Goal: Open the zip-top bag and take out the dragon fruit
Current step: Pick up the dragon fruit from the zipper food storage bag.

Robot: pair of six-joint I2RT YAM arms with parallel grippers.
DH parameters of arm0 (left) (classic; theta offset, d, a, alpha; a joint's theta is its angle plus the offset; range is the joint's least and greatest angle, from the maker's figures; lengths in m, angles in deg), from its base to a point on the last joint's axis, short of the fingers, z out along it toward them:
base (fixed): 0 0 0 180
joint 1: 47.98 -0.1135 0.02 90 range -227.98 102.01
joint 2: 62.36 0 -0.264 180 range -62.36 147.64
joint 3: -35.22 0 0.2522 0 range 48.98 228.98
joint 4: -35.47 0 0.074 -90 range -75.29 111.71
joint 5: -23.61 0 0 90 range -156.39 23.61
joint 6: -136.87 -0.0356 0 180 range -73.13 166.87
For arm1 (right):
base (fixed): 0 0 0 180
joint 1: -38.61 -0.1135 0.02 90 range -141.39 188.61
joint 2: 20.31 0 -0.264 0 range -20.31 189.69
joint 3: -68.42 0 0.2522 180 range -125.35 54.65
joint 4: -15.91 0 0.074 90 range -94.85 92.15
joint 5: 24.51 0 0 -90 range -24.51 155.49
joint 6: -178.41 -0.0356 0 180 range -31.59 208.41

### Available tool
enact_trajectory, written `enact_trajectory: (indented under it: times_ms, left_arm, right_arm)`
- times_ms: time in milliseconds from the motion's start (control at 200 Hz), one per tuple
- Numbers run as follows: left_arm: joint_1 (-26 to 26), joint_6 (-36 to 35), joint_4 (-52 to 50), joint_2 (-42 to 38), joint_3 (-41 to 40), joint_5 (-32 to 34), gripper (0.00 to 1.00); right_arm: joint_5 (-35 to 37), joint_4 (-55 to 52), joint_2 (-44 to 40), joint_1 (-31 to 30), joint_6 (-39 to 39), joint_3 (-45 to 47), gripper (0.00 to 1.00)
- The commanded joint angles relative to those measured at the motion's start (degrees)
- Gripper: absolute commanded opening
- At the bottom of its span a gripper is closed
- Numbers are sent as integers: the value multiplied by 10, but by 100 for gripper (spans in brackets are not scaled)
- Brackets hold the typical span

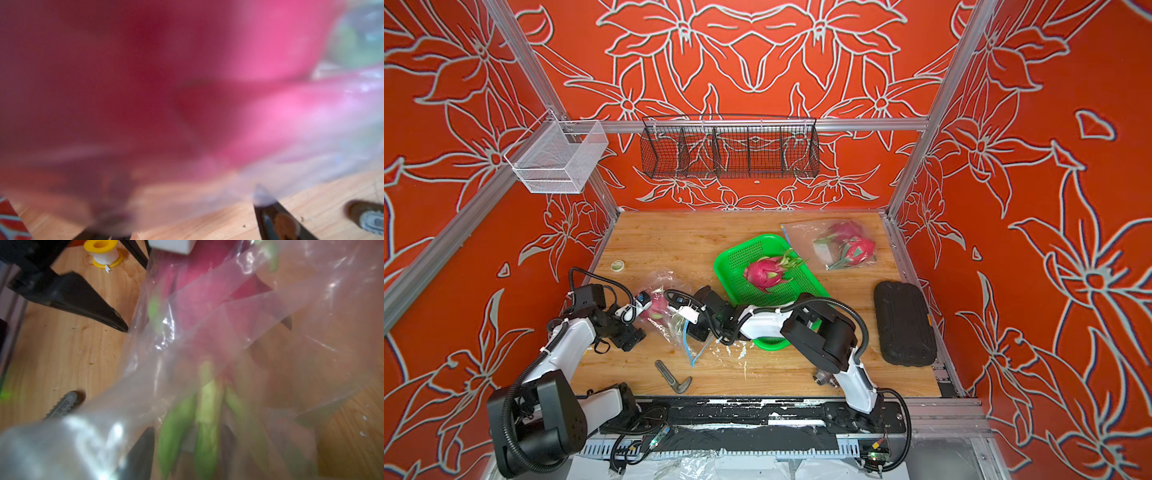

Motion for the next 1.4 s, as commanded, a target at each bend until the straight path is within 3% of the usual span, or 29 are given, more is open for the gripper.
enact_trajectory:
  times_ms: [0,220,425,570,625,696,736,901,1036,1226,1396]
  left_arm:
    - [-22,-23,-14,10,23,-27,84]
    - [-59,-55,-63,15,59,-56,82]
    - [-89,-41,-209,12,157,-154,91]
    - [-90,51,-173,45,192,-183,92]
    - [-89,98,-156,69,212,-188,94]
    - [-88,139,-145,104,231,-209,94]
    - [-82,162,-136,123,240,-213,94]
    - [-34,251,-104,174,260,-197,94]
    - [12,265,-87,196,255,-162,96]
    - [55,243,-56,250,247,-74,92]
    - [97,173,-26,268,210,-23,76]
  right_arm:
    - [17,-3,33,0,36,-45,54]
    - [21,8,76,0,50,-90,54]
    - [-4,34,88,0,41,-92,32]
    - [-5,49,85,0,36,-92,24]
    - [-6,57,81,0,35,-85,28]
    - [4,70,74,0,47,-74,48]
    - [14,78,70,0,60,-69,55]
    - [19,82,68,0,69,-69,61]
    - [32,80,69,-2,57,-72,68]
    - [47,80,64,-2,55,-56,69]
    - [59,67,50,1,73,-46,71]
